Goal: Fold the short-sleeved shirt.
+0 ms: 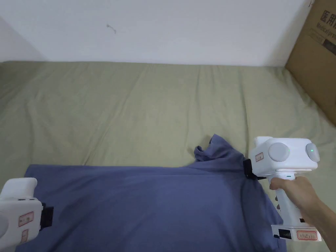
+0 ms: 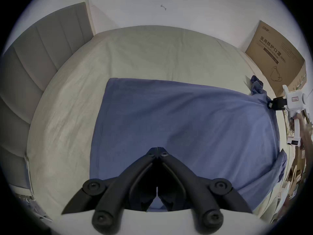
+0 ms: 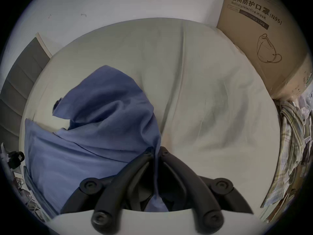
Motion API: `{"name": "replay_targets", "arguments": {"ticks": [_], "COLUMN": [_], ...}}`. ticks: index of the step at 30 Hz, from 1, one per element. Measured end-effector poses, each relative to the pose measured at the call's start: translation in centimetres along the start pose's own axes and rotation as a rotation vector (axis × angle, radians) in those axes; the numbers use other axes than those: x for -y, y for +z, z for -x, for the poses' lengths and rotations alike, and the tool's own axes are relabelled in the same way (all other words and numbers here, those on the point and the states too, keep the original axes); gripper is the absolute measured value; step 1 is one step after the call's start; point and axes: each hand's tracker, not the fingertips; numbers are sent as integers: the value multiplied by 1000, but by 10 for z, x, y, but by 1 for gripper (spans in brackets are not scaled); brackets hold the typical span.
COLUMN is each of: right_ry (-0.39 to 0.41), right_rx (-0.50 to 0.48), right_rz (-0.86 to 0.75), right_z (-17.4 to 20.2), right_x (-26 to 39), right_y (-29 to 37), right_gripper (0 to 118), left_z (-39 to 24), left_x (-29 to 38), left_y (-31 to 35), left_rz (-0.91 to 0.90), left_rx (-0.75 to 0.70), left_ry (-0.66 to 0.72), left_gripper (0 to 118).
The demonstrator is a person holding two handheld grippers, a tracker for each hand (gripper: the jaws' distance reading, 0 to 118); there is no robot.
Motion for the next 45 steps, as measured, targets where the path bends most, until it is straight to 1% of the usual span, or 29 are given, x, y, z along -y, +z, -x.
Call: {"name": "replay_targets", "arguments": {"ticks": [6, 7, 8, 9, 10, 11, 12, 13, 14, 17, 22, 24, 25, 26, 27, 28, 30, 32, 35, 37, 41, 45], "right_ry": [-13, -18, -23, -23, -24, -25, -25, -23, -23, -35, -44, -24, -19, -18, -20, -27, -32, -52, -60, -101, -73, -55], "right_rx": [-21, -22, -23, -22, -20, -20, -19, -19, -20, -31, -42, -35, -34, -33, -31, -33, -36, -44, -59, -106, -94, -85], "right_rz": [-27, -29, -25, -23, -24, -24, -24, -23, -23, -22, -12, -7, -8, -7, -8, -8, -6, -16, -31, -54, -92, -131], "right_z": [1, 2, 1, 2, 4, 5, 5, 5, 5, 2, 2, 3, 3, 4, 4, 3, 3, 1, -3, -5, 0, 1], "right_x": [1, 1, 1, 2, 3, 4, 5, 5, 5, 6, 6, 6, 6, 5, 5, 5, 4, 5, 4, 6, 19, 49], "right_y": [22, 22, 22, 22, 22, 21, 21, 21, 21, 19, 15, 11, 11, 12, 12, 12, 15, 22, 38, 52, 88, 134], "right_gripper": [4, 4, 4, 4, 4, 4, 4, 4, 4, 4, 4, 4, 4, 4, 4, 4, 4, 4, 4, 4, 4, 4], "left_z": [22, 25, 27, 32, 37, 41, 46, 49, 51, 57, 63, 66, 67, 67, 64, 60, 57, 52, 52, 51, 52, 52], "left_x": [-13, -20, -26, -35, -44, -52, -62, -72, -80, -101, -116, -117, -116, -113, -113, -114, -117, -118, -118, -118, -110, -80], "left_y": [-5, -7, -10, -12, -15, -19, -25, -31, -36, -60, -103, -118, -124, -121, -113, -111, -111, -108, -85, -62, -16, 35], "left_rz": [-38, -53, -60, -65, -72, -72, -71, -60, -54, -46, -27, 37, 52, 13, -43, -60, -29, -20, -31, -58, -101, -150], "left_rx": [-12, -71, -83, -72, -74, -65, -45, -45, -46, -41, -90, -75, -68, -82, -84, -105, -86, -107, -80, -81, -63, -51], "left_ry": [65, 73, 60, 55, 60, 67, 90, 103, 106, 106, 106, 109, 109, 100, 90, 56, 70, 37, 18, 11, -14, -60], "left_gripper": [0, 0, 3, 14, 36, 71, 92, 103, 104, 104, 103, 82, 79, 58, 33, 3, 2, 2, 2, 2, 2, 2]}}
